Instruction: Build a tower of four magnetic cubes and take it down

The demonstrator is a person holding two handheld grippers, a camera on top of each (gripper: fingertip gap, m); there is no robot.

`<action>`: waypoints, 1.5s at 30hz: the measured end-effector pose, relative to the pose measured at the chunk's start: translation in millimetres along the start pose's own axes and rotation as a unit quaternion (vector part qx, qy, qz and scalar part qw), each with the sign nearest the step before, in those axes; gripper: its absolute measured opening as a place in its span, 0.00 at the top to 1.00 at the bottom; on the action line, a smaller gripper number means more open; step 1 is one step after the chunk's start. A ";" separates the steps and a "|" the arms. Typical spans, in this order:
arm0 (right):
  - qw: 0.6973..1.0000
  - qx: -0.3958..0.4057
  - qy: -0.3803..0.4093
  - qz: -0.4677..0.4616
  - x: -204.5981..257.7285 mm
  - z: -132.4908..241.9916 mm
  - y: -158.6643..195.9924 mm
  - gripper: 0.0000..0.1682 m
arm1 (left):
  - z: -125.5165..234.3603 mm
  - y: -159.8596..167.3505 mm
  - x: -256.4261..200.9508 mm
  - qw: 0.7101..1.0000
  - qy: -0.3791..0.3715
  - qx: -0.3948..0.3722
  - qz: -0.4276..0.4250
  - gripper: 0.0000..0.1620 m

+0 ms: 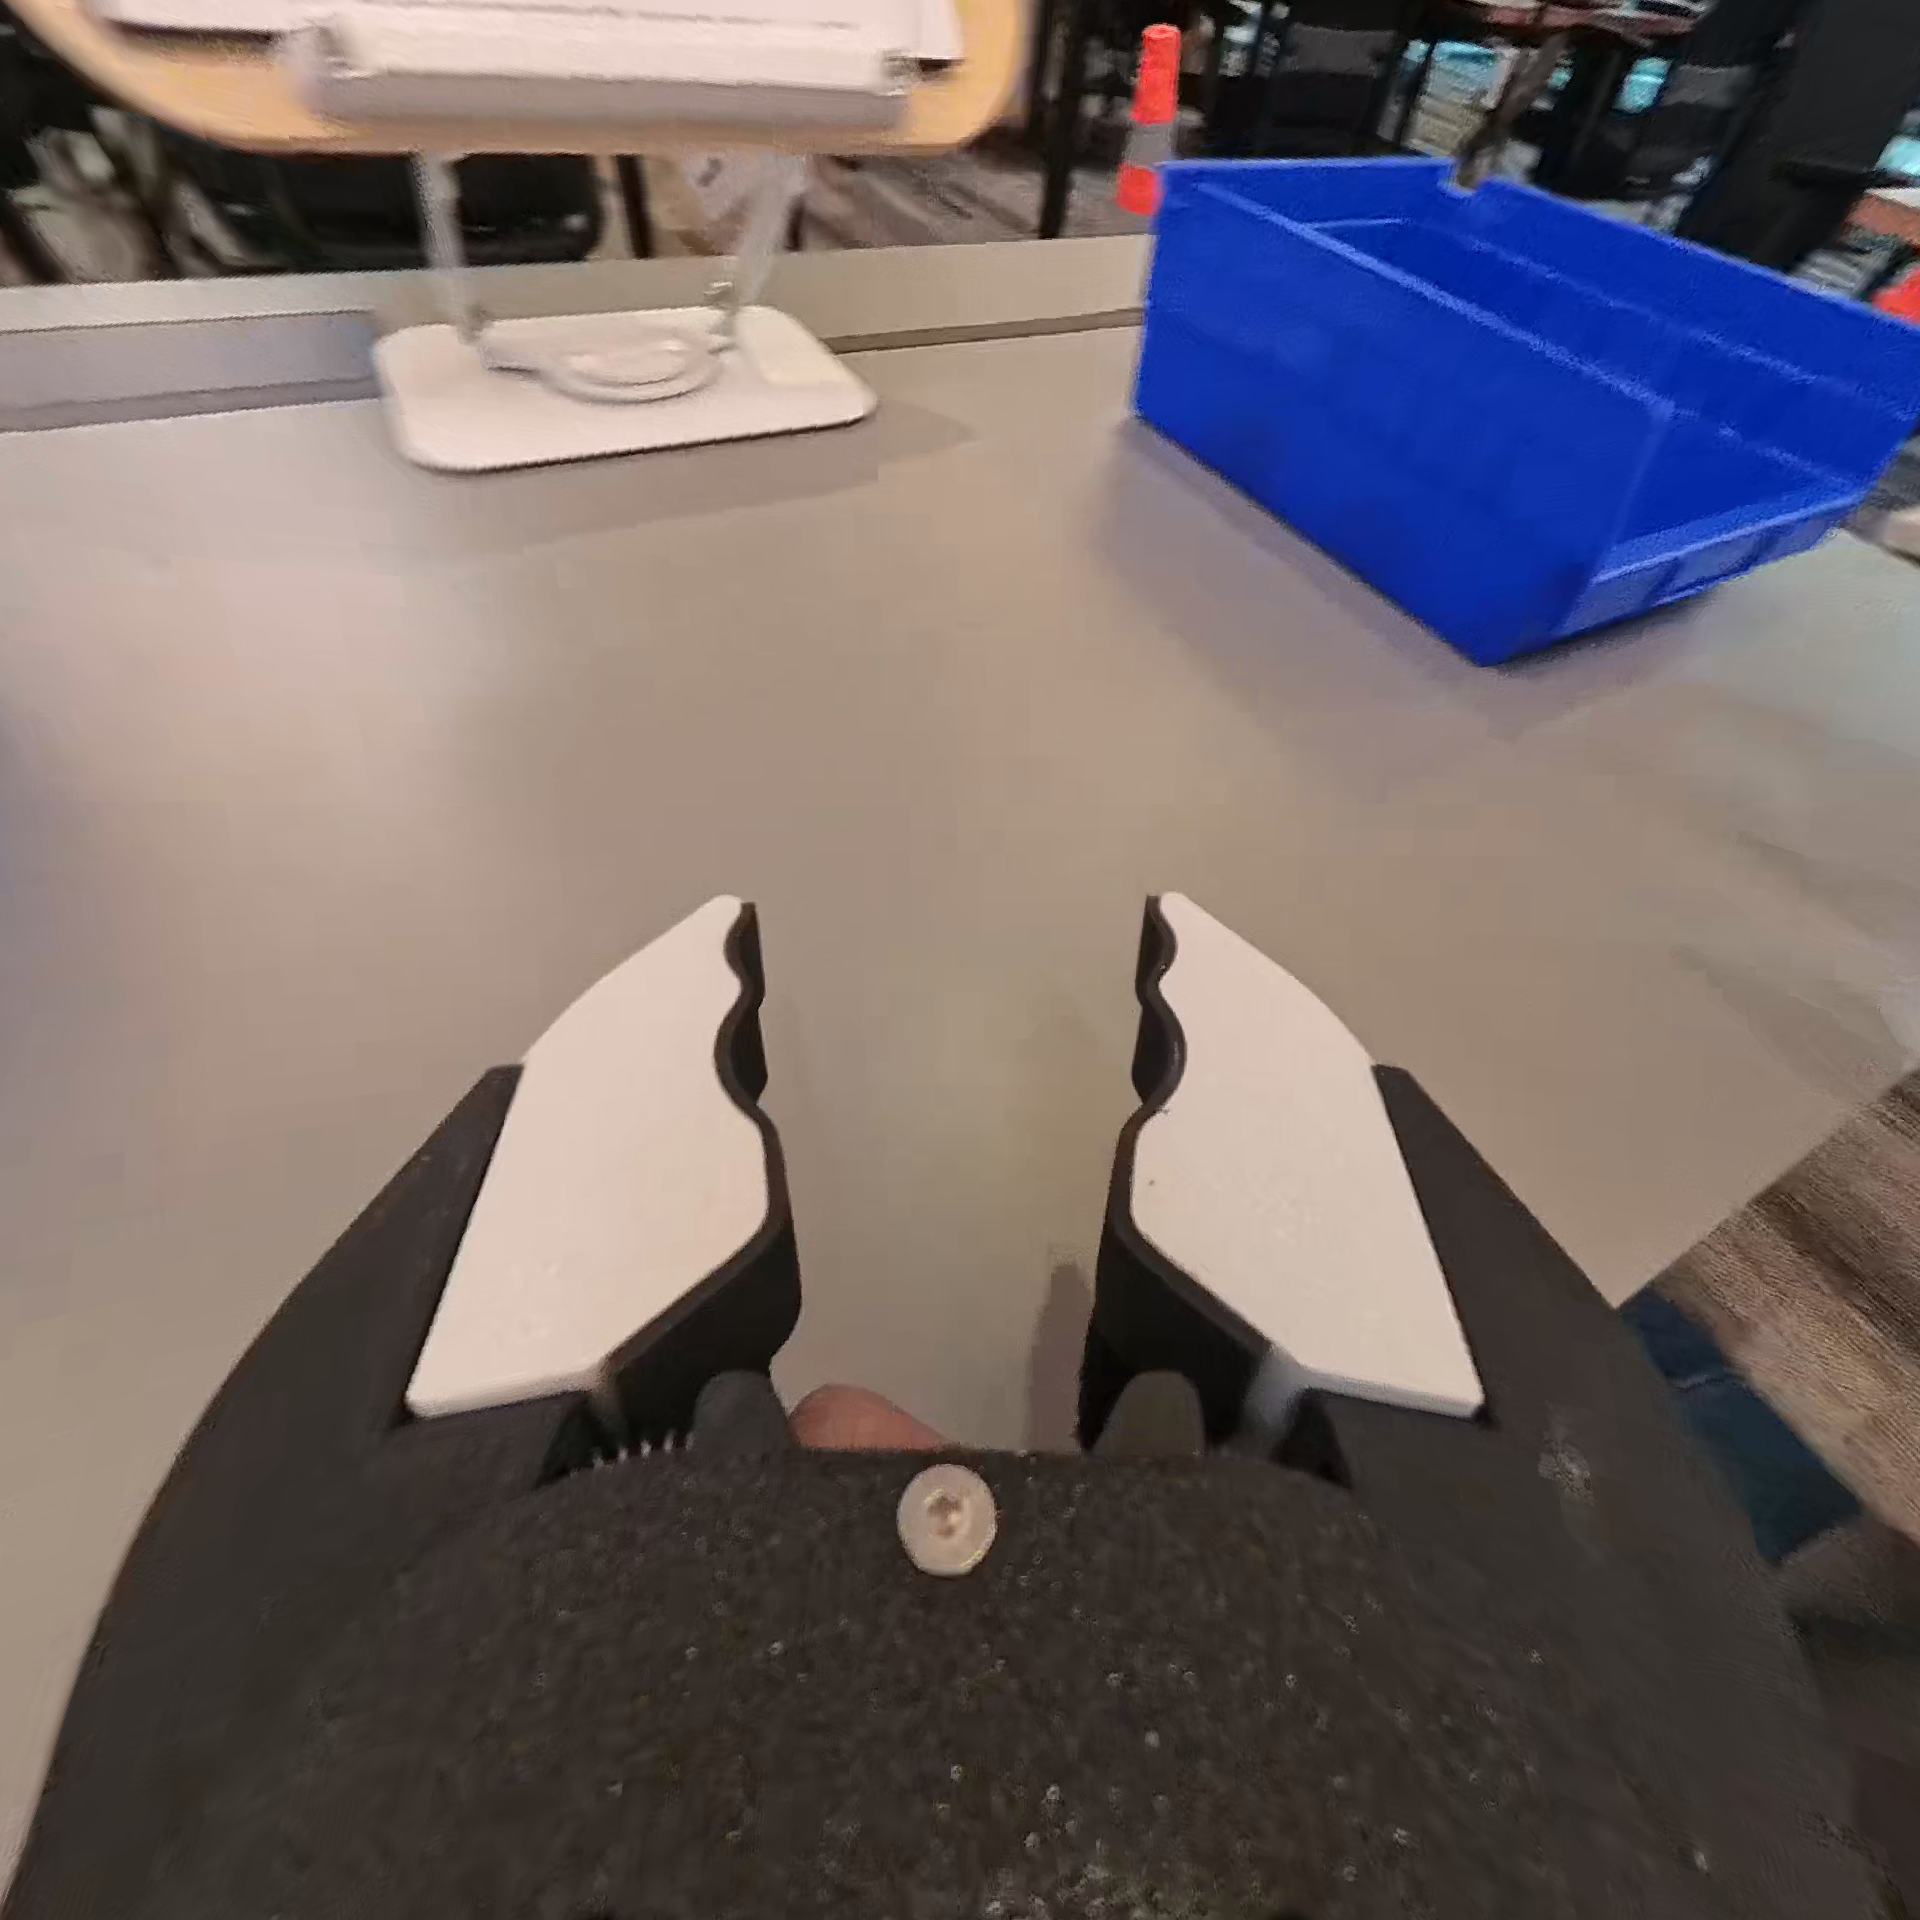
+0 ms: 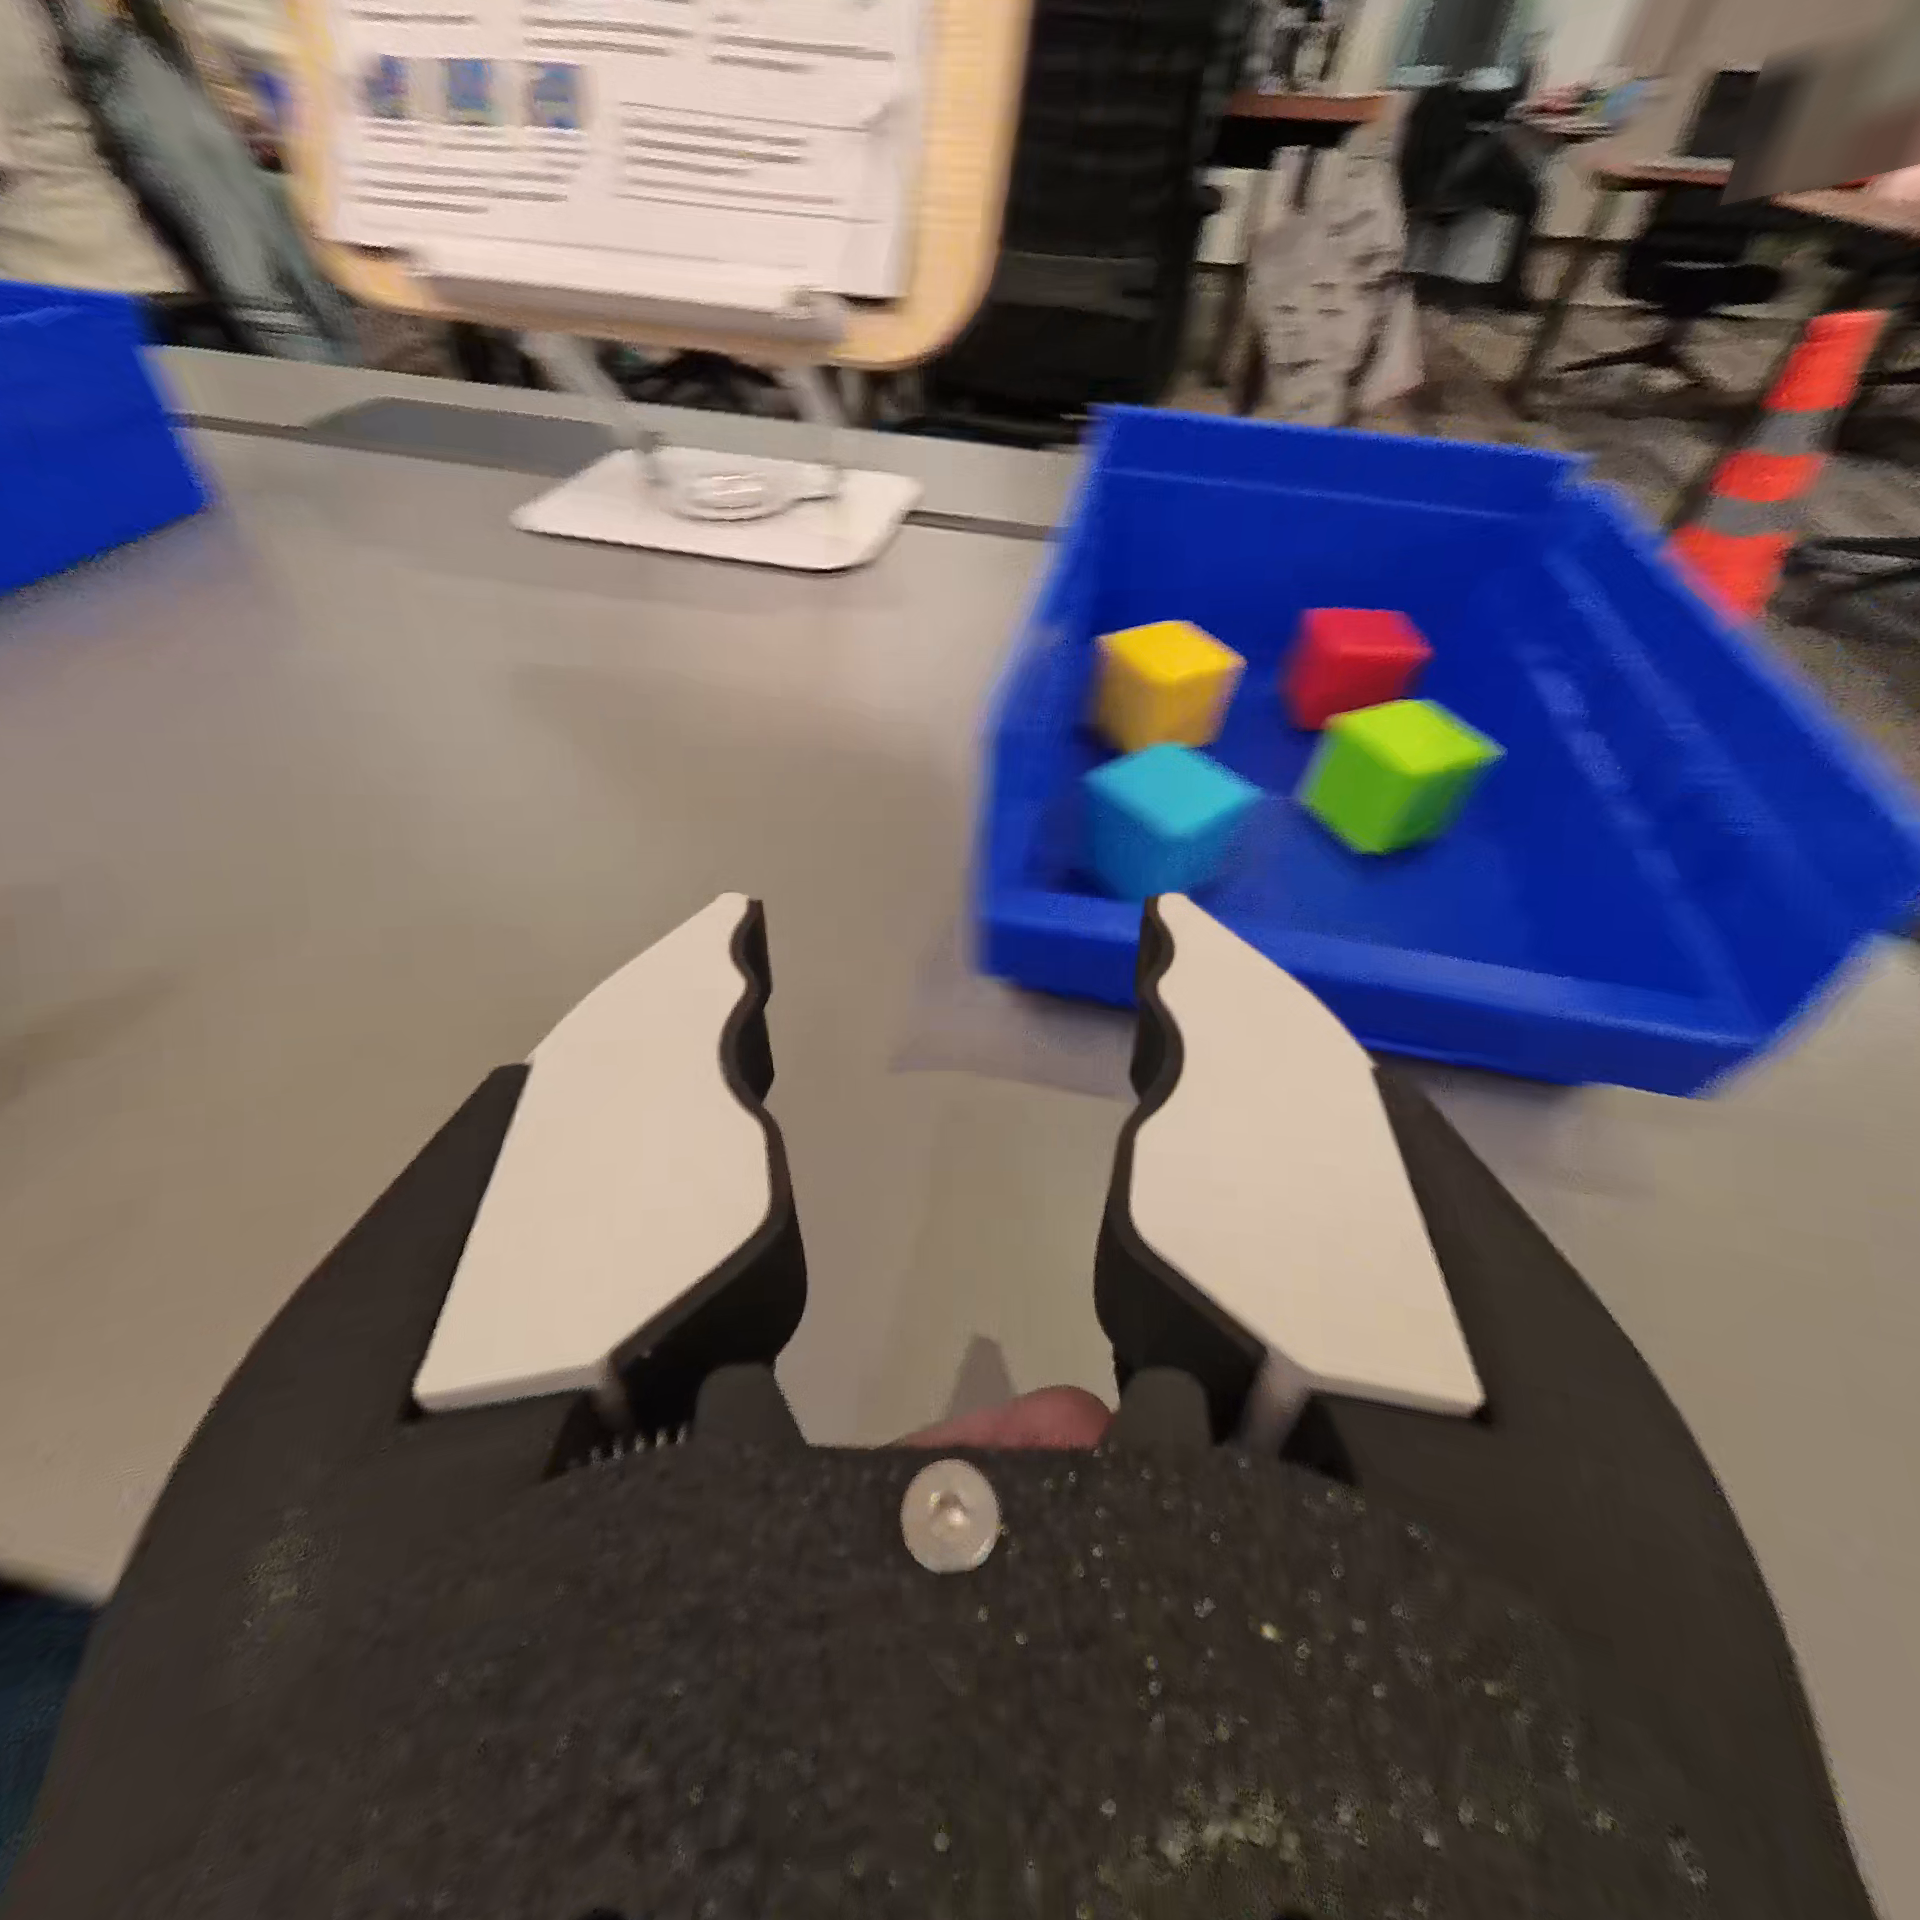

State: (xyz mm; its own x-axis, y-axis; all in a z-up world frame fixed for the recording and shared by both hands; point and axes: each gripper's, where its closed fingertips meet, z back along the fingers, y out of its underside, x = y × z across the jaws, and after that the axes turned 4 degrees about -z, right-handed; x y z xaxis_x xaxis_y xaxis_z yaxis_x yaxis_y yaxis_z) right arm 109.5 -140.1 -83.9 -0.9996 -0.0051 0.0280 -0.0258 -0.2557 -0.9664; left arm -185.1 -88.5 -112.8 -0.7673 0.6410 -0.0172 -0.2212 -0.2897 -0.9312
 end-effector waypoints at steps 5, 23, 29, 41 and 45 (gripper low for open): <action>0.992 0.013 0.123 -0.020 -120.0 -1.7 -18.0 0.58 | -76.5 -48.7 -123.0 0.993 0.093 -0.007 -0.079 0.56; 0.979 0.055 0.127 -0.152 -200.9 -87.3 10.5 0.75 | -238.5 -70.6 -205.7 0.997 -0.027 0.045 0.053 0.91; 0.966 0.025 0.148 -0.209 -191.2 -67.5 14.5 0.97 | -233.6 -70.0 -189.7 0.995 -0.056 0.052 0.063 0.97; 0.976 0.029 0.139 -0.165 -93.4 -46.0 0.1 0.97 | -161.6 -59.6 -127.8 0.995 -0.078 0.050 0.046 0.98; 0.982 0.025 0.101 -0.159 -27.9 -47.6 -4.8 0.97 | -111.7 -51.9 -80.9 0.992 -0.108 0.046 0.044 0.98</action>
State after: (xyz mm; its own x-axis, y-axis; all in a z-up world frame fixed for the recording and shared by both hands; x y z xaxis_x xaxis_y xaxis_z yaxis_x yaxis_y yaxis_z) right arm 136.9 -92.7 -92.2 -0.9229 0.2737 0.2708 -0.3421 -0.2604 -0.9029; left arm -44.3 -45.8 -103.7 -0.8950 0.4461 -0.0093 -0.1937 -0.4073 -0.8925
